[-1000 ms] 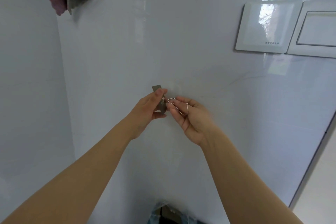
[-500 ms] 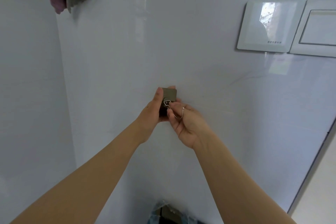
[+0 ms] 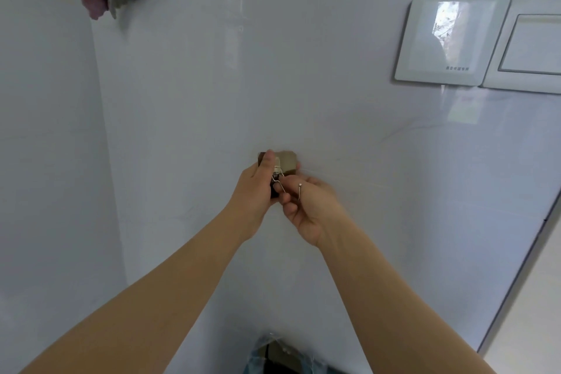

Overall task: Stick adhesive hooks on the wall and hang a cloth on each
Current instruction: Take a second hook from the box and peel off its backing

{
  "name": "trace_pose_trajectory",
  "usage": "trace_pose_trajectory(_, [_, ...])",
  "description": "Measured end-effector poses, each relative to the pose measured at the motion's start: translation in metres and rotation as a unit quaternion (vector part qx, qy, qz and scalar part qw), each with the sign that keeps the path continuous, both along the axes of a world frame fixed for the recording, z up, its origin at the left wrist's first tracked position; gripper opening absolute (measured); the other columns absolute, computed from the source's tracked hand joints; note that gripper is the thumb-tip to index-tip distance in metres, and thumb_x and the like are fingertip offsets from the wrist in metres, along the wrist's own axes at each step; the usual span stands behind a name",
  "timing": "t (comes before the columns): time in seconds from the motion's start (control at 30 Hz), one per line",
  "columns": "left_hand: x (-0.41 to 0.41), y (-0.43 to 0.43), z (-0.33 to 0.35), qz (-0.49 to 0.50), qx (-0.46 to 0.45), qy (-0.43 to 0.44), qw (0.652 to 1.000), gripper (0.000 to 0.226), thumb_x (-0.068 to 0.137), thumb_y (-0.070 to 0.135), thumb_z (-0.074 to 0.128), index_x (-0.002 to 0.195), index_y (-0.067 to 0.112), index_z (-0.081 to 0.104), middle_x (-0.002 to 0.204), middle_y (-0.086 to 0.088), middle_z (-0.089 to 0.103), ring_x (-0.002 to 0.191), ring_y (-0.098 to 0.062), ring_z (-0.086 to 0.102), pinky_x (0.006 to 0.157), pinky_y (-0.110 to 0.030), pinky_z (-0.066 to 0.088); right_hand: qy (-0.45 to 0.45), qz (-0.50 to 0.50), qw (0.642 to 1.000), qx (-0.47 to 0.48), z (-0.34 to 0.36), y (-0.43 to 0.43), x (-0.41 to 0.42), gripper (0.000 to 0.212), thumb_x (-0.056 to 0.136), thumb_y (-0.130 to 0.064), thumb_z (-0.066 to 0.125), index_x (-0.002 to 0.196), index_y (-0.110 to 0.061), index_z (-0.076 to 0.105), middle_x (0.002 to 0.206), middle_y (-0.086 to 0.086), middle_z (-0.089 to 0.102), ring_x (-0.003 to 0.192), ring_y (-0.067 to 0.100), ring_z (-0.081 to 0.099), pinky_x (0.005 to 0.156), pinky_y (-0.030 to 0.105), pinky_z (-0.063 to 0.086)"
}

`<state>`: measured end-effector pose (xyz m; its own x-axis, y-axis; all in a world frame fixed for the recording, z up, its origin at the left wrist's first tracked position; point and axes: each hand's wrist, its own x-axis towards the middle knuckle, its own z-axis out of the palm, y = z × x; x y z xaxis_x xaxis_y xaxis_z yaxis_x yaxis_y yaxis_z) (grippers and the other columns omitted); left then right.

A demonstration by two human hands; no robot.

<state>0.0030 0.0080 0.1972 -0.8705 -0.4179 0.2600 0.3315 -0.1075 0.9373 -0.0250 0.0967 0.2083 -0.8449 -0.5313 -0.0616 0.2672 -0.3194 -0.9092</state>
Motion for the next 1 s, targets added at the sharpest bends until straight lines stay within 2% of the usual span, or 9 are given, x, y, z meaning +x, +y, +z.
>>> trace_pose_trajectory(0.07, [0.0,0.002,0.001,0.005,0.023,-0.007,1.0,0.039,0.1,0.035,0.032,0.097,0.015,0.065,0.089,0.001,0.069,0.075,-0.01,0.063,0.065,-0.017,0.054,0.005,0.003,1.0,0.007,0.001,0.001,-0.001,0.015,0.089,0.003,0.051,0.078,-0.005,0.056,0.052,0.003,0.057,0.032,0.005,0.043,0.03,0.013,0.031])
trace_pose_trajectory(0.2, [0.001,0.008,0.008,-0.006,0.135,-0.03,0.99,0.041,0.1,0.038,0.035,0.094,0.011,0.066,0.075,-0.002,0.069,0.05,-0.01,0.049,0.04,-0.016,0.044,0.039,-0.001,0.999,0.009,-0.001,0.001,0.003,0.027,0.089,0.006,0.048,0.068,-0.01,0.045,0.06,0.006,0.058,0.034,0.006,0.042,0.031,0.014,0.03])
trace_pose_trajectory(0.33, [0.004,0.009,0.014,-0.025,0.188,-0.03,0.981,0.038,0.099,0.036,0.037,0.094,0.011,0.065,0.077,-0.004,0.068,0.034,-0.006,0.052,0.036,-0.014,0.04,0.067,0.004,0.996,0.058,0.001,0.002,0.001,0.029,0.089,0.003,0.049,0.068,-0.015,0.039,0.053,0.003,0.058,0.034,0.006,0.039,0.032,0.014,0.027])
trace_pose_trajectory(0.47, [0.009,0.002,0.019,-0.059,0.221,-0.027,0.973,0.039,0.099,0.033,0.038,0.096,0.005,0.064,0.081,-0.008,0.068,0.046,-0.013,0.063,0.037,-0.014,0.042,0.123,-0.008,0.983,0.135,0.002,0.005,-0.002,0.028,0.09,-0.01,0.056,0.073,-0.019,0.036,0.054,0.001,0.059,0.034,0.007,0.042,0.036,0.015,0.032])
trace_pose_trajectory(0.63, [0.006,0.002,0.022,-0.042,0.222,-0.007,0.974,0.039,0.1,0.033,0.034,0.092,0.007,0.061,0.085,-0.008,0.068,0.082,-0.018,0.065,0.045,-0.018,0.05,0.097,0.004,0.99,0.098,0.001,0.002,-0.005,0.029,0.088,-0.017,0.063,0.069,-0.019,0.041,0.053,-0.002,0.059,0.042,0.008,0.043,0.037,0.016,0.037])
trace_pose_trajectory(0.73, [0.005,0.002,0.024,-0.023,0.194,0.016,0.981,0.04,0.101,0.033,0.03,0.09,0.01,0.061,0.086,-0.004,0.067,0.084,-0.015,0.064,0.059,-0.024,0.051,0.092,0.005,0.99,0.105,0.002,0.002,-0.008,0.028,0.087,-0.019,0.064,0.069,-0.019,0.043,0.047,-0.006,0.058,0.045,0.008,0.04,0.037,0.015,0.037])
trace_pose_trajectory(0.8, [0.004,0.0,0.024,-0.021,0.173,0.022,0.984,0.041,0.102,0.033,0.028,0.092,0.011,0.062,0.087,-0.004,0.067,0.081,-0.014,0.063,0.061,-0.023,0.048,0.089,0.017,0.99,0.112,0.0,0.001,-0.009,0.029,0.087,-0.02,0.064,0.068,-0.019,0.043,0.047,-0.007,0.058,0.045,0.008,0.039,0.038,0.015,0.037])
trace_pose_trajectory(0.9, [0.003,-0.003,0.023,-0.01,0.136,0.031,0.99,0.039,0.102,0.033,0.028,0.102,0.012,0.061,0.085,-0.003,0.07,0.078,-0.014,0.064,0.056,-0.022,0.051,0.094,0.024,0.988,0.122,-0.001,0.003,-0.01,0.028,0.087,-0.019,0.064,0.068,-0.018,0.044,0.056,-0.004,0.06,0.047,0.008,0.042,0.04,0.016,0.04])
trace_pose_trajectory(1.0, [0.003,-0.006,0.023,0.028,0.09,0.039,0.995,0.032,0.101,0.029,0.033,0.097,0.016,0.062,0.076,0.001,0.072,0.081,-0.016,0.066,0.069,-0.027,0.053,0.108,-0.001,0.985,0.133,0.001,0.004,-0.008,0.017,0.089,-0.013,0.058,0.076,-0.016,0.047,0.069,0.0,0.06,0.052,0.01,0.05,0.044,0.018,0.045])
